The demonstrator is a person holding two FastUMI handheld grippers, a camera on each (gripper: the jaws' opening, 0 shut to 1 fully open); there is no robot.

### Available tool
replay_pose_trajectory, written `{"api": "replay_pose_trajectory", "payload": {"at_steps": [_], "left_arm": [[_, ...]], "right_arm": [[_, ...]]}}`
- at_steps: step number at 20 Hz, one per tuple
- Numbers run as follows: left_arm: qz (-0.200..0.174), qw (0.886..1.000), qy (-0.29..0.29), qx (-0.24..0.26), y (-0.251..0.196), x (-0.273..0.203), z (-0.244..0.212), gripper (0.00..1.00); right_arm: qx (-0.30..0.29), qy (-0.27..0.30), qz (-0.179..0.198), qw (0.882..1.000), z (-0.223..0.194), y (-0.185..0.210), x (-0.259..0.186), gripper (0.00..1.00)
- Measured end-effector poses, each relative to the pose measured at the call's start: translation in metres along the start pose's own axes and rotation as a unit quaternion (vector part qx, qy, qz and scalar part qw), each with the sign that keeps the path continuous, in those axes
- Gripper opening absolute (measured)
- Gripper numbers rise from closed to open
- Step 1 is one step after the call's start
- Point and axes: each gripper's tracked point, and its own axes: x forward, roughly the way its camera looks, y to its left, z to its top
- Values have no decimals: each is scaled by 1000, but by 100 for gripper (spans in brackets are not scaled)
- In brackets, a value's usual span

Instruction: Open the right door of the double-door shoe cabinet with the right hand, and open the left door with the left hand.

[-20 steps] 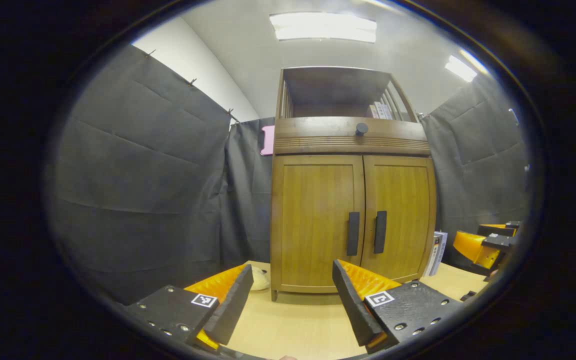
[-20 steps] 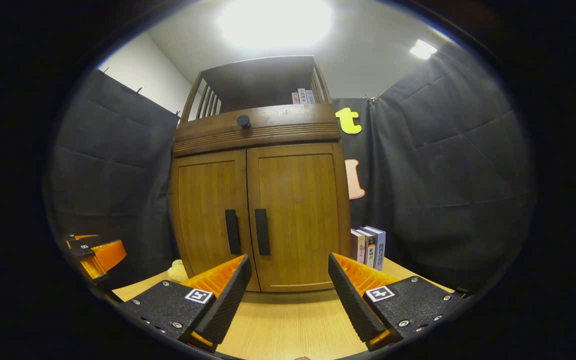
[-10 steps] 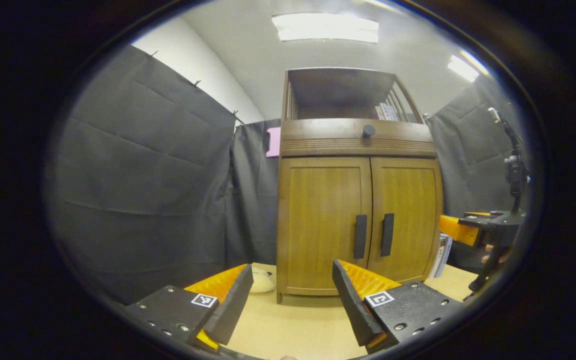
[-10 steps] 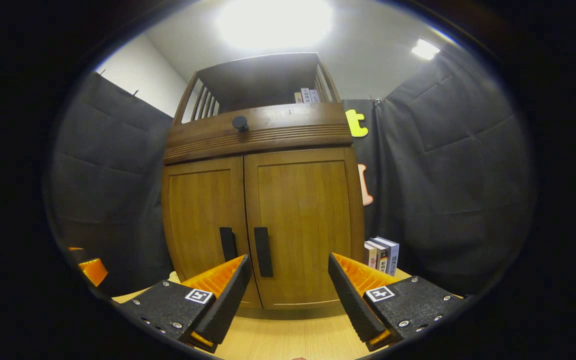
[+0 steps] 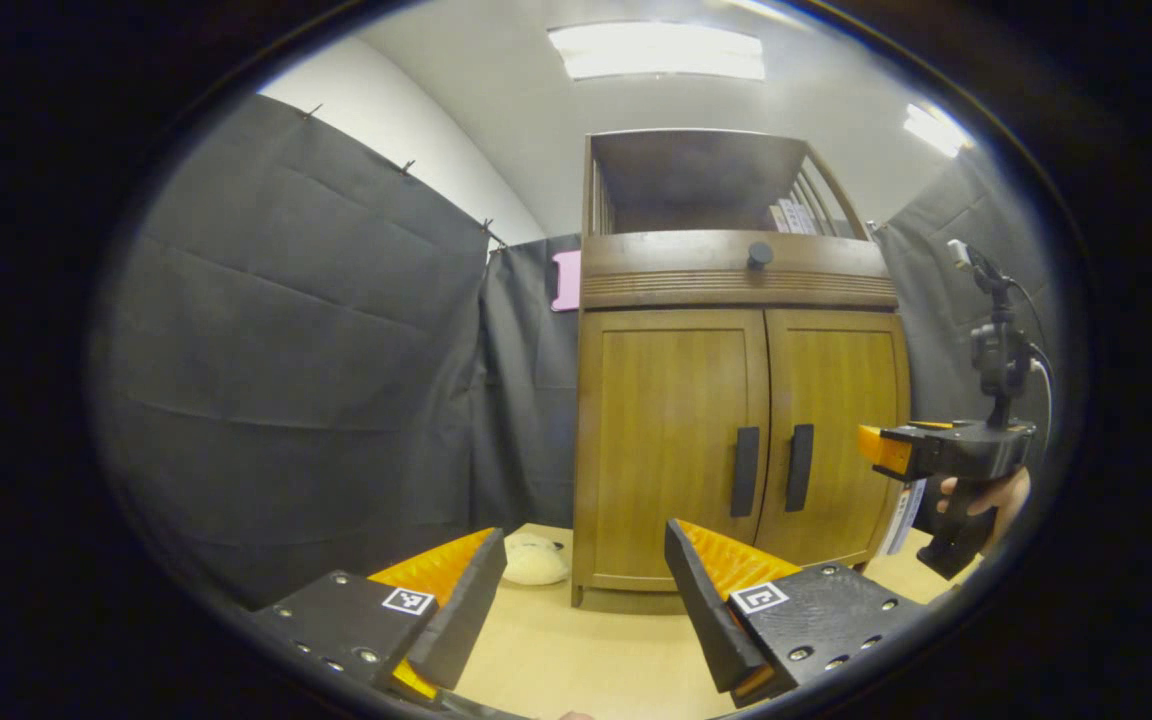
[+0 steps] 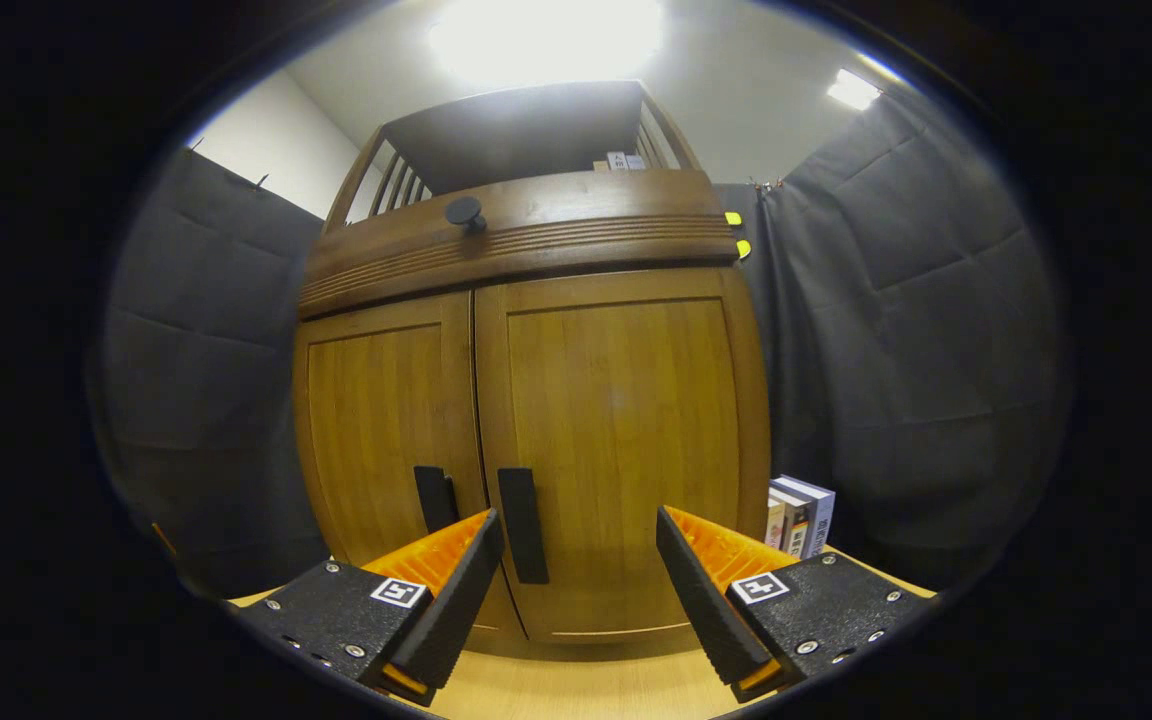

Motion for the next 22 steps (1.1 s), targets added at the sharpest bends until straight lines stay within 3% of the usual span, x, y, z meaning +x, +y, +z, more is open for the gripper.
{"api": "replay_pose_trajectory", "payload": {"at_steps": [2,3,5,7,9,10,11,13,14,16,18,19,22], "left_arm": [[10,1000,2,-1,1,0,-1,96],[15,1000,2,-1,3,0,-1,91],[26,1000,4,2,5,1,-2,96],[39,999,7,3,7,0,-4,91],[52,999,10,4,9,-1,-4,96],[57,998,10,5,10,-2,-4,91],[63,998,11,6,11,-3,-2,96],[72,997,11,11,16,-8,4,91],[78,997,10,13,18,-10,6,96],[85,996,13,12,19,-11,8,91],[91,996,16,12,20,-13,9,96],[93,996,16,11,21,-14,10,91],[97,995,16,12,22,-14,11,96]], "right_arm": [[2,5,4,1000,-3,3,15,94],[3,8,7,1000,-6,4,21,94],[7,13,13,1000,-10,10,35,94],[12,19,18,1000,-13,15,43,94],[14,26,22,999,-22,16,49,94],[14,30,23,999,-28,16,55,94],[14,34,24,999,-35,17,63,94],[17,43,25,999,-42,17,74,94],[18,48,27,998,-46,17,80,94],[17,59,33,998,-53,20,88,90],[14,70,37,997,-59,22,98,88],[14,71,39,997,-60,24,100,84],[11,71,48,996,-62,32,107,71]]}}
